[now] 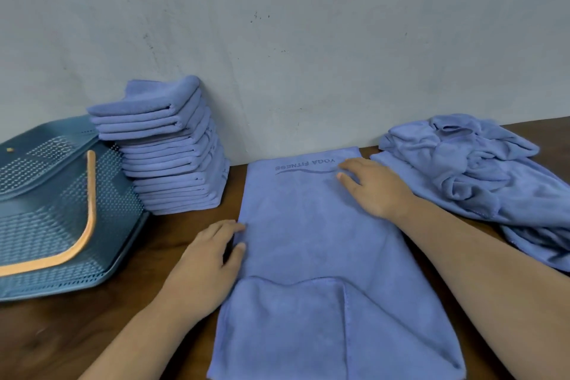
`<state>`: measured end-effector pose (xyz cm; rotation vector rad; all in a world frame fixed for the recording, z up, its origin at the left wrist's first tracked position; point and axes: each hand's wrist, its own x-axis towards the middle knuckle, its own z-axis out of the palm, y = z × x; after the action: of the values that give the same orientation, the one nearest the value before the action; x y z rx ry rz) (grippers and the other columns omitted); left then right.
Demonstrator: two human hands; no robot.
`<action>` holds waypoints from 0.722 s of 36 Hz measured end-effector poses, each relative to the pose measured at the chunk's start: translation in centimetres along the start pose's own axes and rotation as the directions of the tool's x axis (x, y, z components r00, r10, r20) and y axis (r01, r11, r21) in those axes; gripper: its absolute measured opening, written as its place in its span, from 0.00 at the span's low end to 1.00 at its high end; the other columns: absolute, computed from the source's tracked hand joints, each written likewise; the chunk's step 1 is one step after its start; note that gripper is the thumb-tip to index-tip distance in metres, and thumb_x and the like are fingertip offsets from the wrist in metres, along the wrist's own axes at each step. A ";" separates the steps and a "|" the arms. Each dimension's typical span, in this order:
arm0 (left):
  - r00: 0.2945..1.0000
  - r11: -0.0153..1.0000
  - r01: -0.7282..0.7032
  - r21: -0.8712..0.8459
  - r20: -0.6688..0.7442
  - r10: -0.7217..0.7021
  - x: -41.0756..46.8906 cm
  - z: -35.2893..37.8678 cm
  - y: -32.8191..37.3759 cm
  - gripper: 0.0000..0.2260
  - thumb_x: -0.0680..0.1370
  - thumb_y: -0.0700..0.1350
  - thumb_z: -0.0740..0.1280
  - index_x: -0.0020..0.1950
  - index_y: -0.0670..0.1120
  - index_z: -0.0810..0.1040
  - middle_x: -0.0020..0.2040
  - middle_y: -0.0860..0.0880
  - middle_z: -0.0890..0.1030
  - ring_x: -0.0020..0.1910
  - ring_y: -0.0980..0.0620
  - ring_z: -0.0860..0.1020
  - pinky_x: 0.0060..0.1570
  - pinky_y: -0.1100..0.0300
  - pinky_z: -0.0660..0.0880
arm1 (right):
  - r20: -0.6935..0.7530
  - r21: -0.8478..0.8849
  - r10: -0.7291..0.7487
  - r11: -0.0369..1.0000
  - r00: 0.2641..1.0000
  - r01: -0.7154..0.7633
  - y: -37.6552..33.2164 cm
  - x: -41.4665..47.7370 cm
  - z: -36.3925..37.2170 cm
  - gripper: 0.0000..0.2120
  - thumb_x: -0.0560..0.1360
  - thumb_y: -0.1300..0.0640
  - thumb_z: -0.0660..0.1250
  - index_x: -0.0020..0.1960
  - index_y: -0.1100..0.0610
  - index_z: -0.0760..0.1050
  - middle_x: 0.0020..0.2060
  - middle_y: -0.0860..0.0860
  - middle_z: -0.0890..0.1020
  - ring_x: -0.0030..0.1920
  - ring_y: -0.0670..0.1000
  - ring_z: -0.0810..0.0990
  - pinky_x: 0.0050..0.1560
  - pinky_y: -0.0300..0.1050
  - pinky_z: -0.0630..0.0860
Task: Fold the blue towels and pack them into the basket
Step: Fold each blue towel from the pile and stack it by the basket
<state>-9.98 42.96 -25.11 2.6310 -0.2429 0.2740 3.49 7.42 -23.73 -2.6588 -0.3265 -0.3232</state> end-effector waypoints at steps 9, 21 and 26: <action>0.995 0.987 -0.101 -0.128 0.001 0.102 -4.6 -1.6 1.7 0.12 0.85 0.57 0.61 0.65 0.62 0.80 0.69 0.67 0.75 0.73 0.64 0.69 0.73 0.65 0.63 | -0.178 0.178 -0.129 0.971 0.976 0.161 -1.5 -7.7 -2.3 0.07 0.82 0.55 0.70 0.58 0.51 0.84 0.56 0.45 0.84 0.60 0.50 0.81 0.63 0.47 0.76; 0.994 0.957 -0.098 -0.274 0.023 0.108 -8.2 -2.8 3.8 0.03 0.82 0.49 0.71 0.51 0.57 0.79 0.58 0.64 0.80 0.63 0.59 0.77 0.64 0.58 0.73 | 0.029 0.394 -0.099 0.915 0.995 0.080 -5.4 -24.3 -8.2 0.07 0.80 0.50 0.73 0.57 0.41 0.83 0.59 0.36 0.82 0.67 0.43 0.76 0.66 0.39 0.71; 0.999 0.783 -0.008 -0.622 0.029 0.033 -9.1 -4.5 5.8 0.11 0.85 0.51 0.68 0.48 0.46 0.78 0.45 0.43 0.82 0.45 0.42 0.81 0.48 0.49 0.75 | 0.122 0.087 -0.264 0.963 0.957 0.255 -6.7 -28.2 -8.2 0.23 0.76 0.33 0.72 0.69 0.34 0.74 0.72 0.28 0.68 0.76 0.36 0.65 0.72 0.36 0.61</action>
<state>-20.67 41.17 -20.74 1.9712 -0.3137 0.1176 -26.46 4.67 -21.73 -2.5738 -0.7199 -0.2108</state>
